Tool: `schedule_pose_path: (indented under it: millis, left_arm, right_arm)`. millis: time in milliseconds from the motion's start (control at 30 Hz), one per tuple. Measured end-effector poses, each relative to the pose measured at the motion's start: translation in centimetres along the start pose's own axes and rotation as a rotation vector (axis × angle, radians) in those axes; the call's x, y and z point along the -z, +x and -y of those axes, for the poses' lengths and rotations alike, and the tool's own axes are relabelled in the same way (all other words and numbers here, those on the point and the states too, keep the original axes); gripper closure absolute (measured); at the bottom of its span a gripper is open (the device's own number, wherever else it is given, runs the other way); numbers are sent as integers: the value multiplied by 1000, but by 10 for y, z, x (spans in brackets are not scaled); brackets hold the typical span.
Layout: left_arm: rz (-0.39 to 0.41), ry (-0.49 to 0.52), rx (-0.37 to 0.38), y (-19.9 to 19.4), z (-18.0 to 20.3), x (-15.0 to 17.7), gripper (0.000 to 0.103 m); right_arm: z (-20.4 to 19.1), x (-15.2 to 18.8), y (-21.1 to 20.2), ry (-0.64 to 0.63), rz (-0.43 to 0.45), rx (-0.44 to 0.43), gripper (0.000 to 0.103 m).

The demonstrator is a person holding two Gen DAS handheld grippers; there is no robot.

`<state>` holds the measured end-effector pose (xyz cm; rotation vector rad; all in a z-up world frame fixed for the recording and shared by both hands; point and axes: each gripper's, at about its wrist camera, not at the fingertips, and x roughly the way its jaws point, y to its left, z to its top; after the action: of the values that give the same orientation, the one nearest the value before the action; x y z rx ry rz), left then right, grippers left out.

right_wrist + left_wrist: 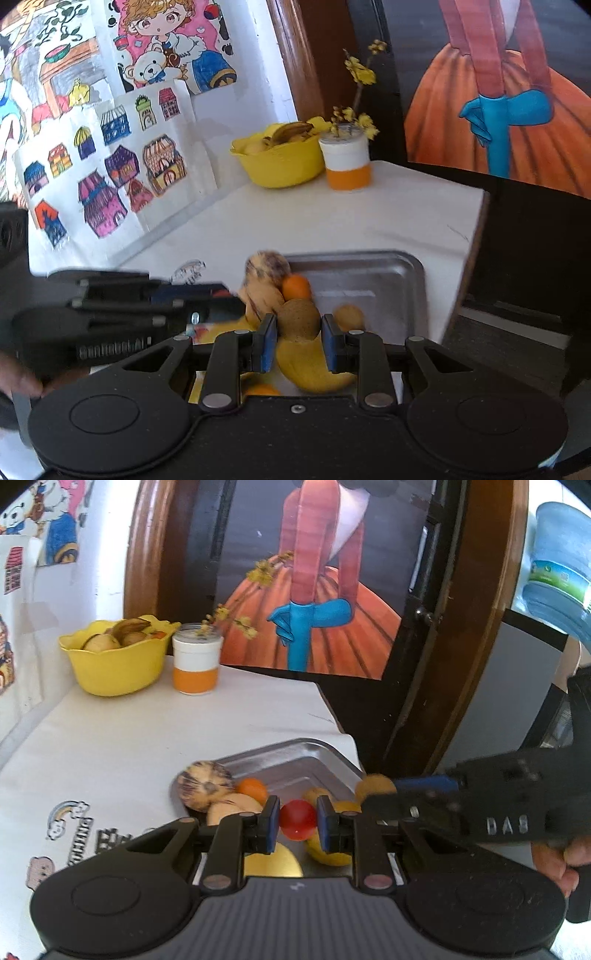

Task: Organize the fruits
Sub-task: 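Carry the tomato and kiwi into the metal tray and open both tools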

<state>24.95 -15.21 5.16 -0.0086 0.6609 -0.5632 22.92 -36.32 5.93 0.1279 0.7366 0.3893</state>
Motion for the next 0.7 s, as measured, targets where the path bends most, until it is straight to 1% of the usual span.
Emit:
schedule_pose_path:
  millis: [133,333,500,700]
  left_arm:
    - [-22,14,-2,4,11,5,80]
    - [-48,33,-17,9,19,13,80]
    - [-61,44,-19,10,21,15,80]
    - [-73,60,-23,13,26,15,80]
  right_arm:
    - [7,23,-9,1,6,-4,75]
    - [9,50,-10,31,6,-30,75]
    - [9,64,-12,17,15,-16,75]
    - [13,70,-11,21,20,-4,75]
